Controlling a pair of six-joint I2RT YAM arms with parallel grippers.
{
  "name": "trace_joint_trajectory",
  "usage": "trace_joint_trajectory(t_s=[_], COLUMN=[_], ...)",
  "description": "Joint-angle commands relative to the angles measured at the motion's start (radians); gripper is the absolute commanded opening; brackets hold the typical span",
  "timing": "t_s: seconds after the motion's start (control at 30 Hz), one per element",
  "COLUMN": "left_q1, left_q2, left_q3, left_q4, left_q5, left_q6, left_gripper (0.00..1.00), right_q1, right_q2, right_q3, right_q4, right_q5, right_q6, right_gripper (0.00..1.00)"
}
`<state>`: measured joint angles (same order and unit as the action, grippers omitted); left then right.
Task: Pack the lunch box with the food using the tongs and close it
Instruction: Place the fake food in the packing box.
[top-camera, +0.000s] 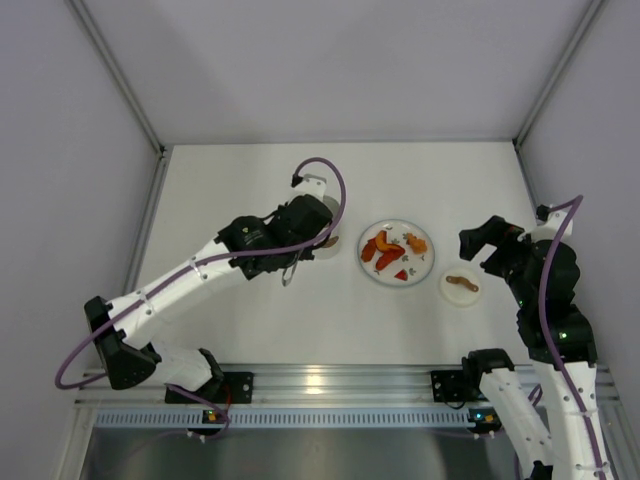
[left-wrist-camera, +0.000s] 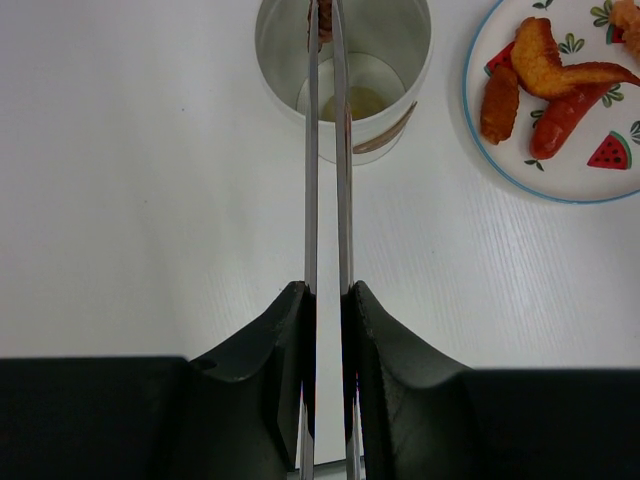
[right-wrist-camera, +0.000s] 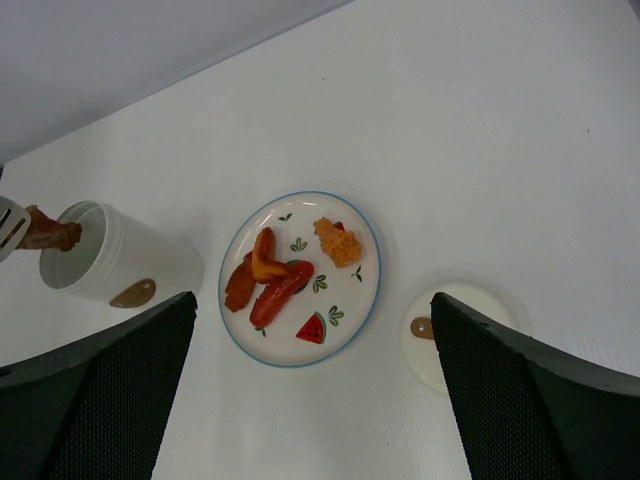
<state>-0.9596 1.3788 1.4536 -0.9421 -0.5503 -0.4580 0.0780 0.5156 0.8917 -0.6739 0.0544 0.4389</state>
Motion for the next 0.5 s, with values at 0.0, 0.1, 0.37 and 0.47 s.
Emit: trace_joint_trajectory(t_s=[0.0,0.1,0.37,0.47], left_q1=[0.010,0.012,0.019,0.021], left_q2=[-0.011,-0.003,0.009,0.014], left_q3=[0.004,0.005,0.019,0.022], left_q4=[0.074,0.078,0.086,0.085], left_q5=[0.015,0.021,0.033,0.033], left_q6=[0.016,0.021,0.030,0.030], left_gripper=[0.26,0.29,0.36,0.37], right_q1=[-0.014,-0.014,-0.014,-0.014], right_q2=[0.004,0.001,0.000,-0.002], right_q3=[0.006,0.006,0.001,0.000], right_q4=[0.056,0.054,0.054,0.053], right_q5=[-0.007,-0.004,-0.001,-0.002], right_q6=[0.003,0.001,0.000,0.000], right_gripper=[0.99,0.99,0.99,0.99])
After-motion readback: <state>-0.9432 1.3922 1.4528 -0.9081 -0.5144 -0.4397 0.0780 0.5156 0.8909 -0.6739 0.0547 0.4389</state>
